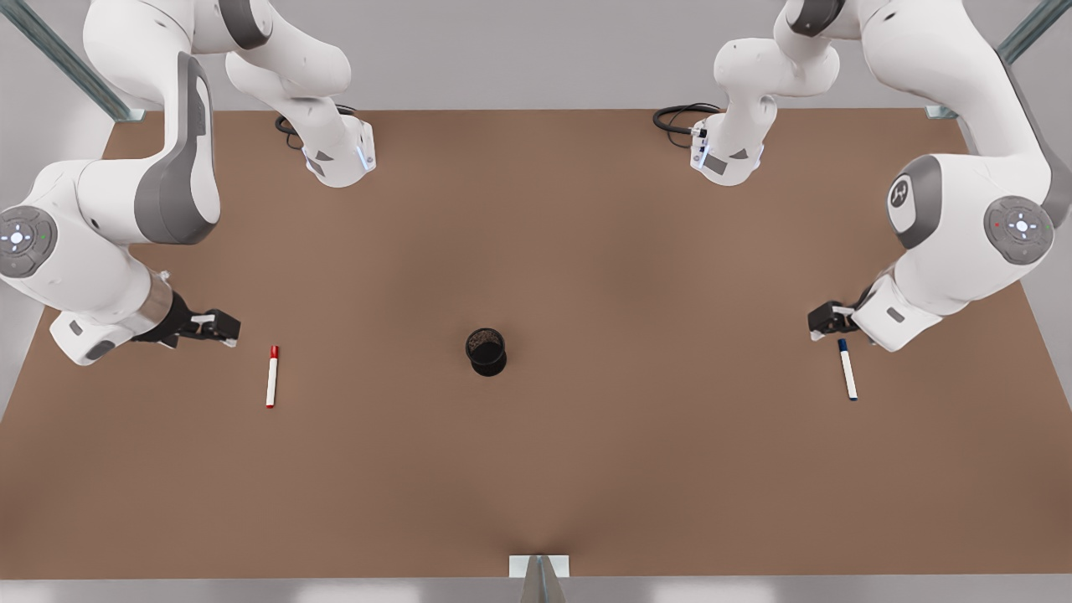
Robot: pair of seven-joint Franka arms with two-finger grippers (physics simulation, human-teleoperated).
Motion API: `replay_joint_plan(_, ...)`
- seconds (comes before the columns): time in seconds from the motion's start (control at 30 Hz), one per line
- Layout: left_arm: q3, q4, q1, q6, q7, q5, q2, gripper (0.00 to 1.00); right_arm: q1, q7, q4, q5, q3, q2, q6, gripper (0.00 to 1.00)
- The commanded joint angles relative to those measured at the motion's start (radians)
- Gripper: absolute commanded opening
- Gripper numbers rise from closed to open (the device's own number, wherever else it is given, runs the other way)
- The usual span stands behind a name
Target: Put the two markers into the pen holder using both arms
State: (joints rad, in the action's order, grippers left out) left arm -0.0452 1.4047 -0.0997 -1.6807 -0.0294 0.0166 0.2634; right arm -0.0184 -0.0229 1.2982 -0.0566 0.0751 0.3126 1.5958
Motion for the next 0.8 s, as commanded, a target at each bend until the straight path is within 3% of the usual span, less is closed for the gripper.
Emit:
replay_joint_plan(0.0, -0.001, -0.001, 0.0, -0.051, 0.008, -0.004, 0.004, 1.0, 0.0, -0.012, 0.0, 0.001, 0.0, -0.001, 0.026, 1.0)
replay_joint_plan(0.1, -0.004, -0.001, 0.112, -0.1, -0.011, -0.003, 0.077, 1.0, 0.0, -0.012, 0.0, 0.001, 0.0, -0.001, 0.026, 1.0)
replay_joint_plan(0.2, -0.004, 0.026, 0.219, -0.287, -0.138, 0.008, 0.186, 1.0, 0.0, -0.012, 0.0, 0.0, 0.0, -0.001, 0.026, 1.0)
replay_joint_plan(0.27, -0.004, 0.167, 0.256, -0.493, -0.259, 0.014, 0.201, 1.0, 0.0, -0.012, 0.0, 0.001, 0.0, -0.001, 0.026, 1.0)
replay_joint_plan(0.43, -0.004, 0.22, 0.365, -0.691, -0.558, 0.172, 0.333, 1.0, -0.009, -0.011, 0.001, 0.001, 0.0, 0.0, 0.026, 1.0)
replay_joint_plan(0.77, -0.005, 0.318, 0.357, -0.795, -0.667, 0.097, 0.402, 1.0, -0.009, -0.011, 0.001, 0.001, 0.002, 0.0, 0.026, 1.0)
